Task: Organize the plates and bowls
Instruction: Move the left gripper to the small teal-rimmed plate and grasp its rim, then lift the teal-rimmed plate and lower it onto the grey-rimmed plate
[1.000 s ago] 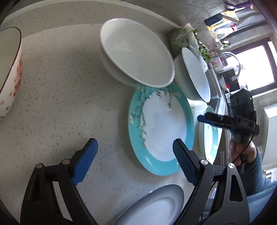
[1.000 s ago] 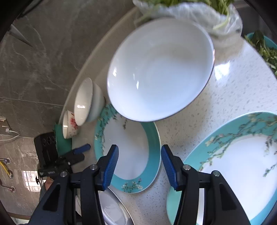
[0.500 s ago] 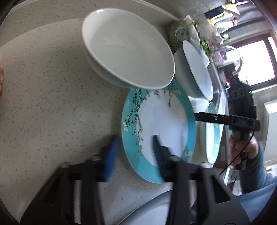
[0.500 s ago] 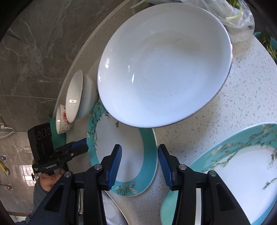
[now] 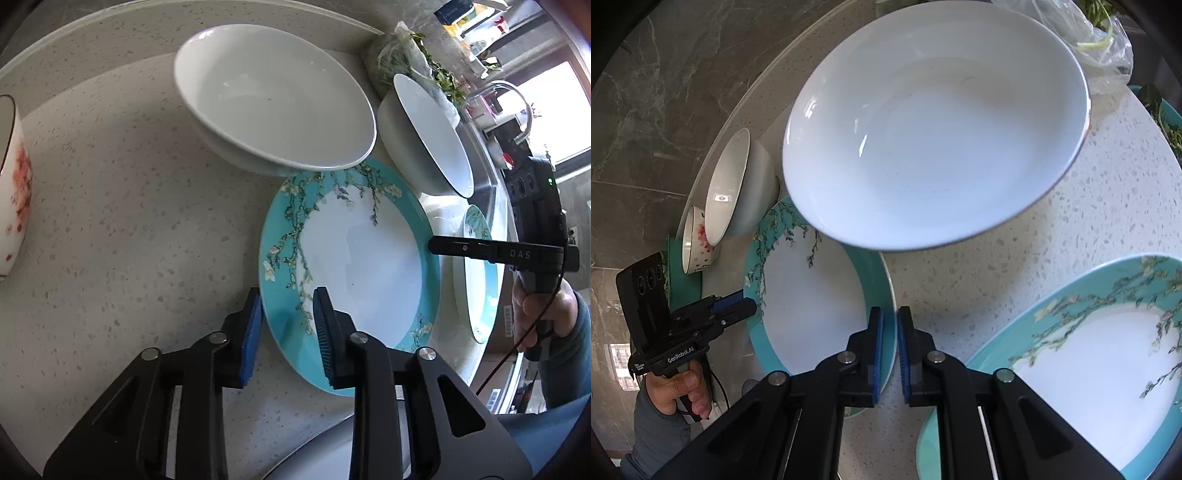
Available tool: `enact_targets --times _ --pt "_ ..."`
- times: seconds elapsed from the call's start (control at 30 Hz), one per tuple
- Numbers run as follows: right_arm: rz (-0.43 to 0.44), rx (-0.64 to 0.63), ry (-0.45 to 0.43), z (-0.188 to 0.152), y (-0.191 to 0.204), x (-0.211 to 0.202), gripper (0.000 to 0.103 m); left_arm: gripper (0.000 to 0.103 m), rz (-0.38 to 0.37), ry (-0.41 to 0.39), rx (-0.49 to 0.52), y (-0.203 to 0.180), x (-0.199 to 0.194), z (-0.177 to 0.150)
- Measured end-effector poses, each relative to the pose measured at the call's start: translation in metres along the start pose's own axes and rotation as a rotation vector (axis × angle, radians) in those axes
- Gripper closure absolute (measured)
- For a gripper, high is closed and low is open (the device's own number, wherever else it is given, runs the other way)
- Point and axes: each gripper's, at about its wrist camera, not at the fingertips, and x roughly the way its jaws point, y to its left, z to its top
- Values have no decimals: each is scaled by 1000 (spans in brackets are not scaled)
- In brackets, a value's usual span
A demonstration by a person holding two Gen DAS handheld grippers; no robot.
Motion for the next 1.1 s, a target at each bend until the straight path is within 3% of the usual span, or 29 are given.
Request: enact_targets --times 0.73,1.1 --pt "39 39 -20 -2 -10 -15 93 81 -25 -2 -32 -3 -6 0" --pt "47 48 -22 -13 -12 -30 93 81 -49 -21 -52 -7 -30 -5"
